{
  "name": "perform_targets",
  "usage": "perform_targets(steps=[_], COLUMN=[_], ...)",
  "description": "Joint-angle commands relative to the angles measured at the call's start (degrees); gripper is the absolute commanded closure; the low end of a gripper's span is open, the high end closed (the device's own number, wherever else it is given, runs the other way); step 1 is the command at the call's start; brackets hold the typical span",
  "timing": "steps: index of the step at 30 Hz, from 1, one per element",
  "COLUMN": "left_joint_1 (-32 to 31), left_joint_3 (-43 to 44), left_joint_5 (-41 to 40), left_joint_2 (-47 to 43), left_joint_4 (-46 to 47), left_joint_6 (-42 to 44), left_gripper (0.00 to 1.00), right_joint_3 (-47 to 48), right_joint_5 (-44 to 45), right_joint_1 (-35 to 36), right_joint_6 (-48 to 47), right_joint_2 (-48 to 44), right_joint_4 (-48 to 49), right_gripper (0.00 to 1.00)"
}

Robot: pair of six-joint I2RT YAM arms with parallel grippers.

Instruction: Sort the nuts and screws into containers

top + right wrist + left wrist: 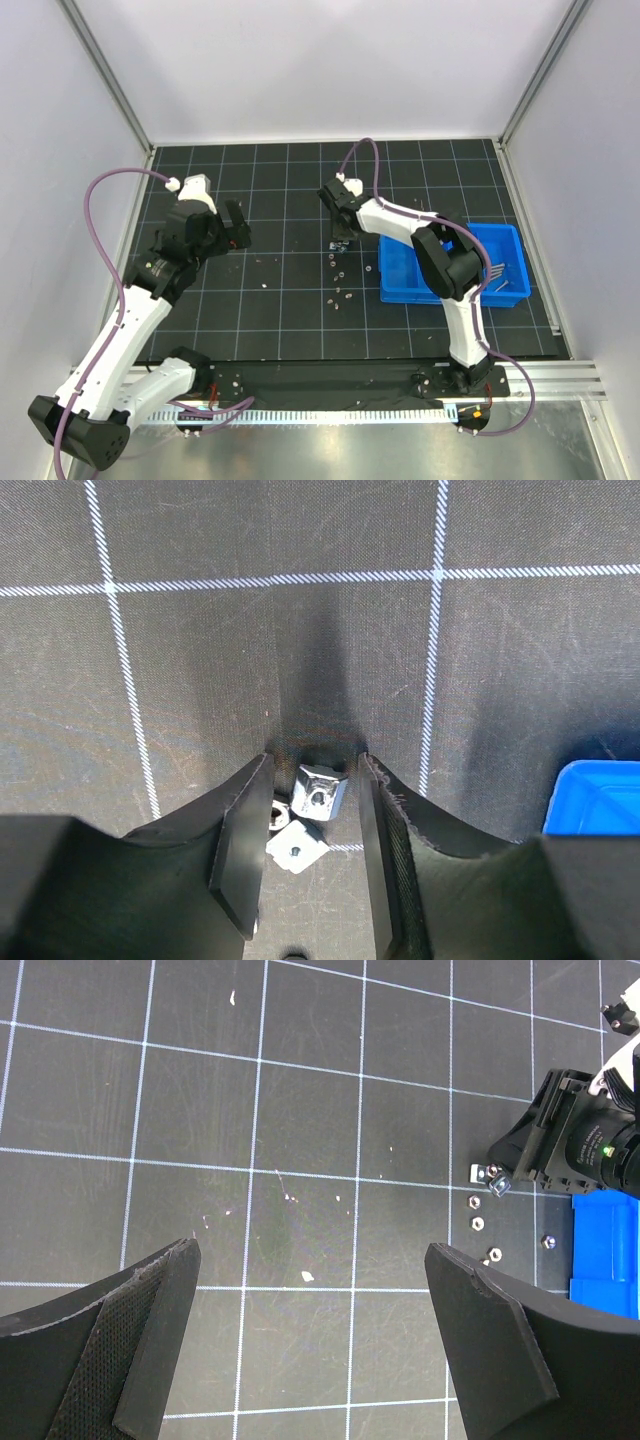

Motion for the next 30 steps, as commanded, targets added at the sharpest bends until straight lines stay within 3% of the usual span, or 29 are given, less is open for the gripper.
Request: perform_targets(steps=[1, 6, 14, 30], left_joint_1=[0.14, 0.22, 0.14, 0.22], left_joint_3=[0.27, 0.18, 0.27, 0.18], left_joint_5=[-0.21, -0.12, -0.04, 0.05], left_joint_2=[-0.85, -0.94, -1.12, -1.29], left_joint_4=[1.64, 1.64, 1.64, 1.82], left_joint_6=[0.83, 0.83, 0.74, 0.74], left_gripper=[0.0, 0.0, 0.0, 0.0], right_joint_3=[-1.59, -3.43, -5.55, 1.39], right_joint_5=[-0.13, -1.36, -0.74, 0.49], right_joint_1=[0.03, 0.03, 0.03, -2.51], right_joint_6=[1.85, 3.09, 3.44, 0.36], right_joint_2=[-0.23, -1.2, -3.22, -11.12], right_joint_4=[0.49, -0.13, -0.22, -3.38], right_gripper=[0.55, 0.6, 0.79, 0.83])
